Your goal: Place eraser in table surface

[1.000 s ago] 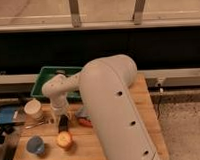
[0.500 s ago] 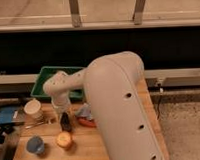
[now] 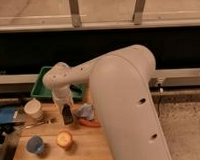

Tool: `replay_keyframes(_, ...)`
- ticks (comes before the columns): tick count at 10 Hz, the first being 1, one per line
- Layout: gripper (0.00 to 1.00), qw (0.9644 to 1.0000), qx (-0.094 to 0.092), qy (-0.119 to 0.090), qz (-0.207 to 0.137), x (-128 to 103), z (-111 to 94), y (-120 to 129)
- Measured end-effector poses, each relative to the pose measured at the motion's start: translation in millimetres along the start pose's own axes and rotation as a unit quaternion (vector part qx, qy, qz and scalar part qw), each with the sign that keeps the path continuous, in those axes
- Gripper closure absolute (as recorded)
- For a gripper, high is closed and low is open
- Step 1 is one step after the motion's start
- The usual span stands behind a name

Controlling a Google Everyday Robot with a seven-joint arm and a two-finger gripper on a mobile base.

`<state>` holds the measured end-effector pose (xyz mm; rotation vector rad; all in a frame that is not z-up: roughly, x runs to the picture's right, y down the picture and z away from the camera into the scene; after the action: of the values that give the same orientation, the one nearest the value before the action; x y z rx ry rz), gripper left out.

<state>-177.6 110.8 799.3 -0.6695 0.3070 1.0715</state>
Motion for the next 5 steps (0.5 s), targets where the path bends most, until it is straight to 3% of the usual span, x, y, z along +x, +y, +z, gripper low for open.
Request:
replay_keyframes(3,1.0,0.9991,0.025,-0.034,0.008,-14,-42,-17)
replay_keyframes(5,1.0,0.9985,0.032,-0.042,0.013,-18,-48,-24)
